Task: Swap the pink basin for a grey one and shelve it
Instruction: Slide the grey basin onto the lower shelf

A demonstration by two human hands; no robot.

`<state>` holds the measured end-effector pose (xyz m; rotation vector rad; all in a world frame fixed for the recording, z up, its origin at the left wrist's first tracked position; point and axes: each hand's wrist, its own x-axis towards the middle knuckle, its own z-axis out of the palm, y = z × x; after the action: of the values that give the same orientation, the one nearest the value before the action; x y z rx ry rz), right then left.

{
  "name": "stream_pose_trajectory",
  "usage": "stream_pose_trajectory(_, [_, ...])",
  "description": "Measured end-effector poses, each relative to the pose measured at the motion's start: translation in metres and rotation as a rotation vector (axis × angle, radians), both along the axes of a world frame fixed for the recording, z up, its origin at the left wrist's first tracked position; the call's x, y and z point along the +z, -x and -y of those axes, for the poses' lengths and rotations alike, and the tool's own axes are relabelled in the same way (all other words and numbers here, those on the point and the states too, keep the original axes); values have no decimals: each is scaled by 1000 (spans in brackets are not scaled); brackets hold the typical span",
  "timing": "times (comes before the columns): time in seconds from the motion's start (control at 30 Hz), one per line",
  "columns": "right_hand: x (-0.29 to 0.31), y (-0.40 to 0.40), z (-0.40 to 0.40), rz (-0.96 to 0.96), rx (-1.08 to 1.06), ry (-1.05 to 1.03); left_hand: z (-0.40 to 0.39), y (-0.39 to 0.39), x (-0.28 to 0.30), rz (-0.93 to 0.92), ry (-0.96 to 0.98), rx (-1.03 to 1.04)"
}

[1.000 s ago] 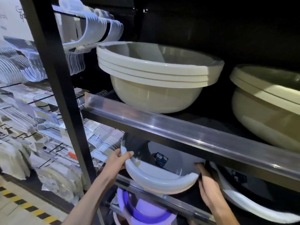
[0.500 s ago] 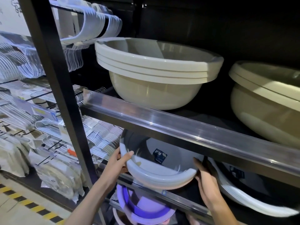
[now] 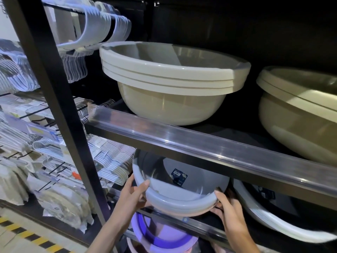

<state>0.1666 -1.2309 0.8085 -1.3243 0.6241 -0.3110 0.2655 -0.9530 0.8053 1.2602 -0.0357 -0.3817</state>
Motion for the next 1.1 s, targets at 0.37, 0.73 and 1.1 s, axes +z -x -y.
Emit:
stream_pose_trajectory(0.37, [1,-4,-3,20,3,42,1,-12,-7,19,-65,-14])
stream_pose_trajectory(0.73, [10,-2,-6,56,74,34,5,-16,1,17,-75,-17])
stream_pose_trajectory(1.1, [7,17,-43,-6,41,-64,17,16,-7,-12,-11,11])
